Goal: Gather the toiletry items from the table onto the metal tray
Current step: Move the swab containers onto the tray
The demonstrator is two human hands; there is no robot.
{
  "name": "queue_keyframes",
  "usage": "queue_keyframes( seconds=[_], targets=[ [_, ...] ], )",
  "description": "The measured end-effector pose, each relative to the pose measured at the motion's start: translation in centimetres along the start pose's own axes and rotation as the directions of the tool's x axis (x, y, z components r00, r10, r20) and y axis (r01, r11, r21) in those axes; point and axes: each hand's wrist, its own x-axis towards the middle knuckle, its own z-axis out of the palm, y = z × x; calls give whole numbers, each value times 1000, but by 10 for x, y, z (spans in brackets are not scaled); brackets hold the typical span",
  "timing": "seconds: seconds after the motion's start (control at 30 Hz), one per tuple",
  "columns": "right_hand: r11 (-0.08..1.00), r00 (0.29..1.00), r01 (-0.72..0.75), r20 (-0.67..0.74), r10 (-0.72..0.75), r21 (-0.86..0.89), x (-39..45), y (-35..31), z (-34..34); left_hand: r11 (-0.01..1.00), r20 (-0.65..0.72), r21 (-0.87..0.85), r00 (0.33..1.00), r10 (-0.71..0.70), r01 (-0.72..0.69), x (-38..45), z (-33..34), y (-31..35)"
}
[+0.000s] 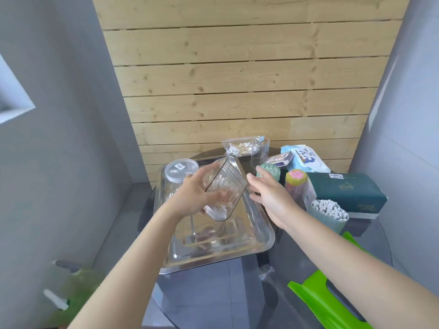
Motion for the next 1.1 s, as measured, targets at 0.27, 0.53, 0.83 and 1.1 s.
queue_keyframes(
  seconds=[0.27,0.53,0.83,1.1],
  targets=[
    [981,979,-177,90,184,-74,27,-3,37,909,-186,406,983,-15,91,38,28,-31],
    [990,991,-128,-50,126,-55,69,-15,41,819,-7,572,998,59,-44,88,17,-26],
    [962,976,-26,-215,-34,-272,100,-18,58,733,206,661,978,28,-160,135,-29,-29],
    [924,945,12,-298,-135,-381,110,-2,63,526,239,816,968,73,-241,155,-30,-18]
  ],
)
